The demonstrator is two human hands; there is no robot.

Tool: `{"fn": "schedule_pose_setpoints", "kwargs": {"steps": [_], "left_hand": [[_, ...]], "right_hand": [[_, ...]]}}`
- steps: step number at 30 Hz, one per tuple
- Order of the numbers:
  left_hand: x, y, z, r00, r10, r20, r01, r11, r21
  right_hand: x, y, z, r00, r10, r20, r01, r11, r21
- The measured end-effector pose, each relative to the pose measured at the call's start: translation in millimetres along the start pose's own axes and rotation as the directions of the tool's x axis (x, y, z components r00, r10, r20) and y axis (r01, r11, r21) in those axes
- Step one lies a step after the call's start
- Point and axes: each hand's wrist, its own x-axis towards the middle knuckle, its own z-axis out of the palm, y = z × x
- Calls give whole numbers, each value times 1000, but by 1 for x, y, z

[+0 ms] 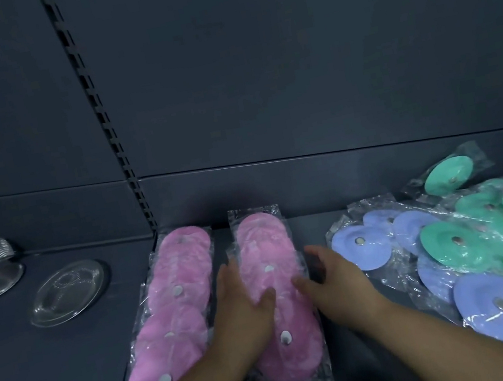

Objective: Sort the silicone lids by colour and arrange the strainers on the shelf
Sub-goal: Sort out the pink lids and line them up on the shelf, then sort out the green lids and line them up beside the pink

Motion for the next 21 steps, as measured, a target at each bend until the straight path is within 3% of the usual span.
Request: {"fn": "schedule_pose_setpoints", "kwargs": {"steps": [6, 10, 12, 14, 17, 21], "left_hand": [[13, 1, 8, 999, 19, 38, -17, 999, -52], [11, 3, 8, 998, 57, -16, -56, 997, 56], [11, 14, 8, 986, 165, -37, -159, 979, 128], [12, 30, 13, 954, 300, -12, -292, 934, 207], [10, 53, 33, 907, 412, 89, -418, 855, 307], [8, 81, 70, 854, 489, 179, -517, 751, 412]], "right_hand": [[15, -6, 5, 986, 51, 160, -52, 999, 2], [12, 10, -7, 997, 76, 26, -79, 991, 110], [11, 18, -24, 994, 78, -81, -69, 991, 113], [8, 26, -45, 989, 8, -149, -7, 1000, 6], [5, 43, -86, 975, -136, -175, 80, 952, -296], [5, 78, -140, 992, -50, -112, -38, 743, -668]]}}
